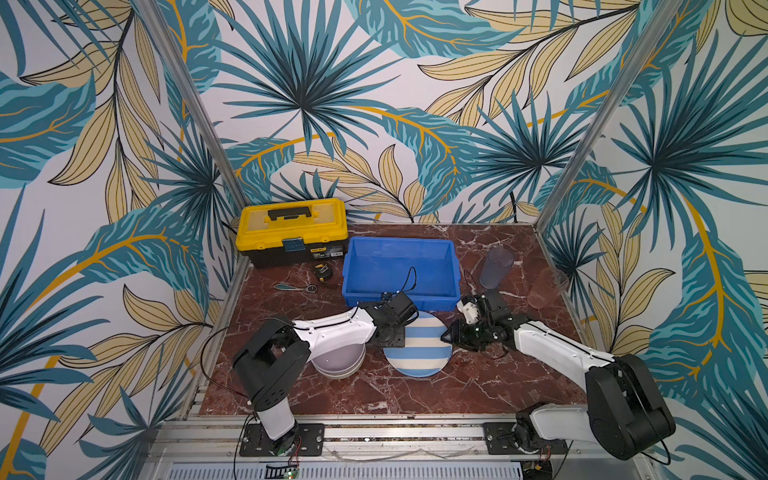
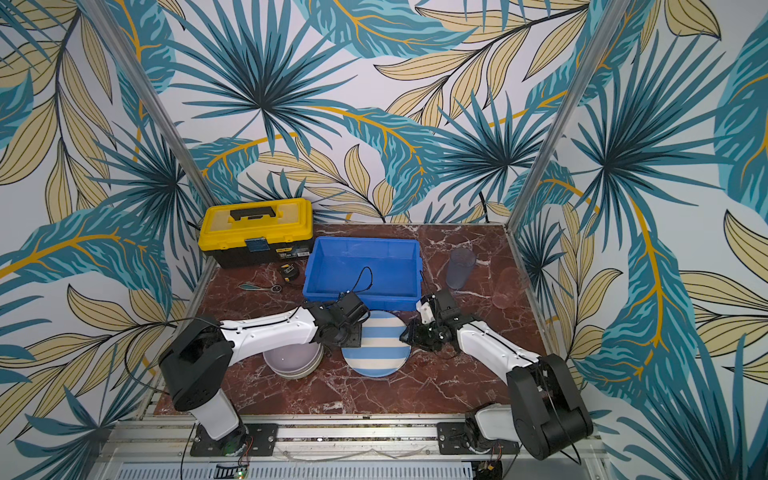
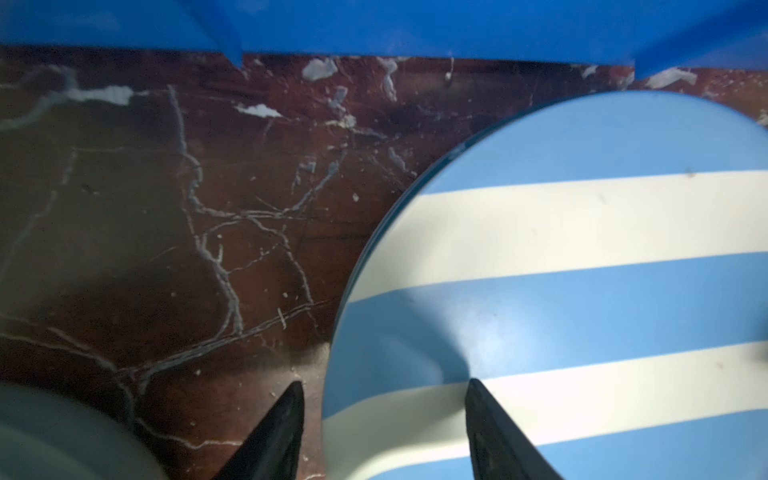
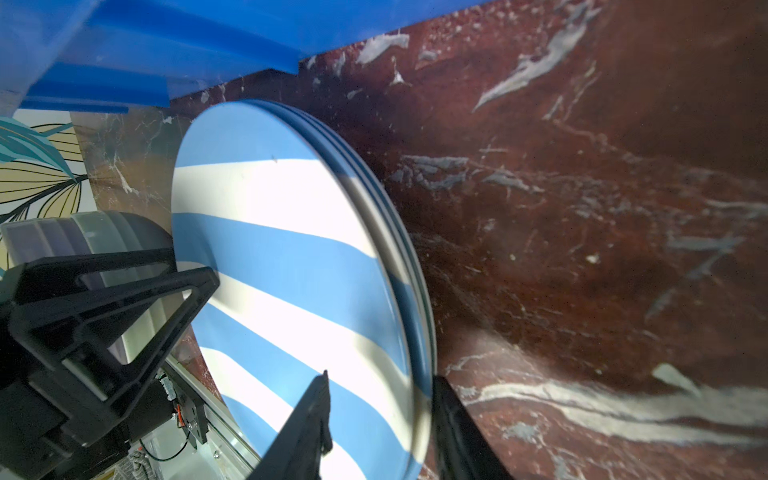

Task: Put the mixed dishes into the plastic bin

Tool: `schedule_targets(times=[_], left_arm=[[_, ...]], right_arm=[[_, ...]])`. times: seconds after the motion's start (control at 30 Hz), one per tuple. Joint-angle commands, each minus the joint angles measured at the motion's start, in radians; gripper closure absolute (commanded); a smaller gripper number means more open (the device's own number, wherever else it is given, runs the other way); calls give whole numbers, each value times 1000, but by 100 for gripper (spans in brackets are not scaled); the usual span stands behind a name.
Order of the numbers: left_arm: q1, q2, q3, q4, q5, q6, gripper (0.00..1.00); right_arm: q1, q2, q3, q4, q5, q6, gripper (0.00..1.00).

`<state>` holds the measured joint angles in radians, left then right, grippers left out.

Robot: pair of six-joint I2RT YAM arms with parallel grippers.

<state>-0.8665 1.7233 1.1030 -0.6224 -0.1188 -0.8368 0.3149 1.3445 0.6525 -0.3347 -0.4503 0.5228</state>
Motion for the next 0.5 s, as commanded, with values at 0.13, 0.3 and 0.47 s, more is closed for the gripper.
schedule_targets(times=[0.13, 0.3, 0.47], left_arm=[[-12, -8, 31, 9, 11, 18, 38], [-16, -10, 37, 9, 11, 19, 38], [-17, -7, 38, 9, 8, 19, 38]], right_arm=[[8, -74, 23, -103, 55, -39, 59], [9, -102, 41, -164, 69, -61, 59], [10, -74, 32, -145, 59, -61, 59]])
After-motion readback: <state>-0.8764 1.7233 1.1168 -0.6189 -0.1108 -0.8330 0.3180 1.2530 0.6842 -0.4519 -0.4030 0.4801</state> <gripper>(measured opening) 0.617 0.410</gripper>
